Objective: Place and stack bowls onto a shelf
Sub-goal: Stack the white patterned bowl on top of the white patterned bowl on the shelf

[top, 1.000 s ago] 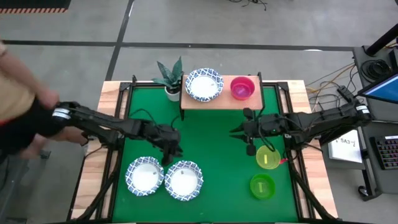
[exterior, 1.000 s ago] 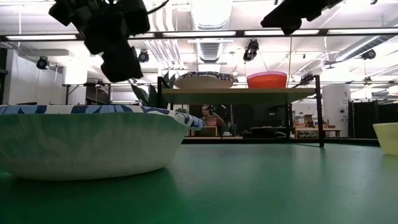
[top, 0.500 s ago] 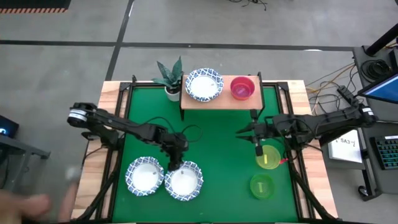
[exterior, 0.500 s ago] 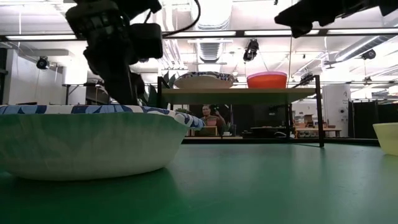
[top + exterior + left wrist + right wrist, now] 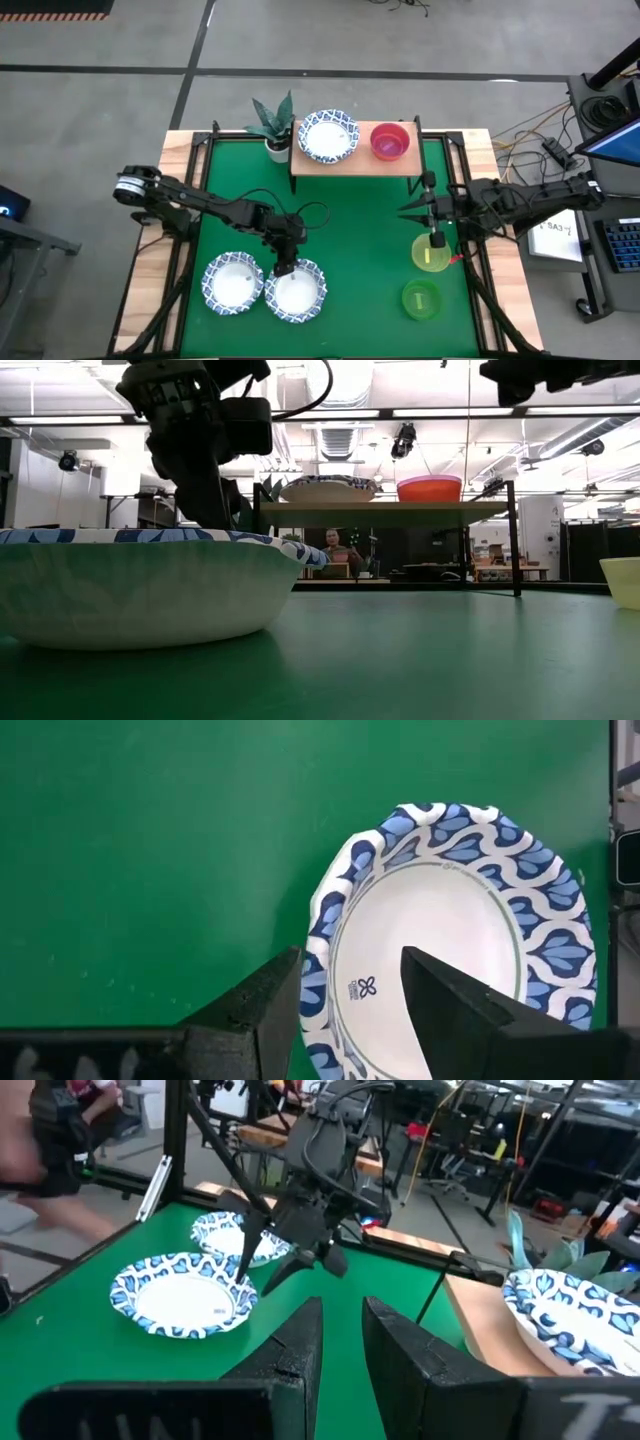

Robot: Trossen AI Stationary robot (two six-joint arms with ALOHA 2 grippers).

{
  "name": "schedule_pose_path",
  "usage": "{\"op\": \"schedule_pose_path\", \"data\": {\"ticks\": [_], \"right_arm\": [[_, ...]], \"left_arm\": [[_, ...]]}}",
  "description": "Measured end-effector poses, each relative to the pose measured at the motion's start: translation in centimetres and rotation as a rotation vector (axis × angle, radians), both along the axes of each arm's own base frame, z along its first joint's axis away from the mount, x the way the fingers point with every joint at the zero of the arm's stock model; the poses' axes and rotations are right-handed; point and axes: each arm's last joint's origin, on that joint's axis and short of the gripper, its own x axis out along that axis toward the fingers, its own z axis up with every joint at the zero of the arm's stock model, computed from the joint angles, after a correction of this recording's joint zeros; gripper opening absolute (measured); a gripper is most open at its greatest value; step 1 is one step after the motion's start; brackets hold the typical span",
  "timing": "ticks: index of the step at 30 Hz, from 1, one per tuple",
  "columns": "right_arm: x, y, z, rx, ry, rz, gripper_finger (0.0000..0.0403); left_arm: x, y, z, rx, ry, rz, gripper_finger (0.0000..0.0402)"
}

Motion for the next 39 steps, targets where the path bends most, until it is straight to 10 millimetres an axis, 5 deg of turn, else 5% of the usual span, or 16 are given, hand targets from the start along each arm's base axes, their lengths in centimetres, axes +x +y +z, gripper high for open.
{"op": "schedule_pose_path", "data": {"ticks": [12, 39], "right_arm": [[-1.8, -0.2, -0.4, 0.011, -0.076, 0.000, 0.0063], [-1.7, -0.2, -0.7, 0.063, -0.055, -0.005, 0.0063]], "left_arm": [[0.0, 0.2, -0.2, 0.041, -0.003, 0.024, 0.0150], [0.4, -0.4, -3.2, 0.025, 0.056, -0.002, 0.0134]]}}
